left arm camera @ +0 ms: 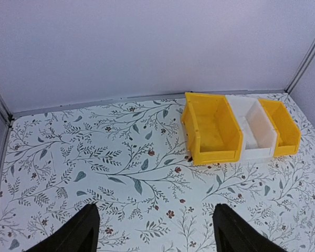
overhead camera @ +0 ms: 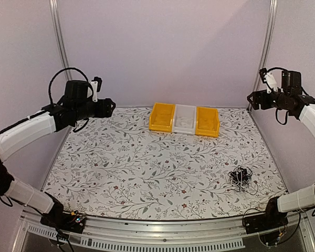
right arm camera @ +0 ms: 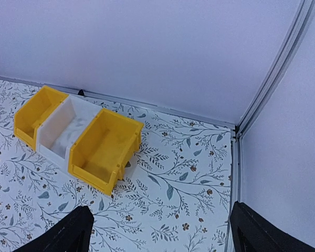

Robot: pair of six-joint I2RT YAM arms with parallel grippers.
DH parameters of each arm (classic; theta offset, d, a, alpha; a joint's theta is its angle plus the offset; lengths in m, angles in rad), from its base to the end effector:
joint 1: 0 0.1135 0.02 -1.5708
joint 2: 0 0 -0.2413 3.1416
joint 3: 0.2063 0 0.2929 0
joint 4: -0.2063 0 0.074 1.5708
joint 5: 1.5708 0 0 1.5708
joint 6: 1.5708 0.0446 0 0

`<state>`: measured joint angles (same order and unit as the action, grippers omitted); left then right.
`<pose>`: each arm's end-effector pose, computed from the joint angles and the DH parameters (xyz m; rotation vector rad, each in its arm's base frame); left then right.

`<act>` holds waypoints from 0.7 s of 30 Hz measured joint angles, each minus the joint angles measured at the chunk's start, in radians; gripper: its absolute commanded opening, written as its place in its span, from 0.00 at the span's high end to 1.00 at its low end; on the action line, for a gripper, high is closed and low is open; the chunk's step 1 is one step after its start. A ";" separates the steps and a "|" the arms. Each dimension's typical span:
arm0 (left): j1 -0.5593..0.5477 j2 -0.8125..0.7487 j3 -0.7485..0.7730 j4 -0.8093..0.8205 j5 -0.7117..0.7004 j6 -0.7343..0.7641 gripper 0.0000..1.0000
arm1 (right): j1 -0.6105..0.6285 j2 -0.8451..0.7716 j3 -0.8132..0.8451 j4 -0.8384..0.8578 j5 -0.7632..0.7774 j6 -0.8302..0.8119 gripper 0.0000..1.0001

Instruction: Untangle the cables

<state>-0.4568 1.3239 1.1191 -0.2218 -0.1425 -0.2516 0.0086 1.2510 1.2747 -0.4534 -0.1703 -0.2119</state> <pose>0.3272 -0.1538 0.2990 0.1137 2.0033 -0.3135 0.3365 0.0105 0.3602 -0.3275 1.9670 0.0394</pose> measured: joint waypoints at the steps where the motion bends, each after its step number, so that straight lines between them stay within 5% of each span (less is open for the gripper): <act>1: -0.001 0.021 -0.002 0.000 0.001 -0.010 0.23 | -0.015 -0.013 -0.021 -0.023 -0.008 -0.014 0.03; 12: -0.161 0.325 0.076 -0.035 0.109 -0.027 0.31 | -0.115 -0.136 -0.232 -0.349 -0.128 -0.332 0.01; 15: -0.241 0.391 0.119 -0.046 0.179 -0.014 0.09 | -0.129 -0.158 -0.291 -0.442 -0.136 -0.444 0.01; 21: -0.389 0.453 0.146 -0.051 0.273 -0.019 0.01 | -0.162 -0.208 -0.401 -0.597 -0.121 -0.653 0.01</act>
<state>-0.8455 1.7767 1.2648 -0.2733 0.1303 -0.2703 -0.1532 1.0428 0.8742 -1.0500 -0.2913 -0.8646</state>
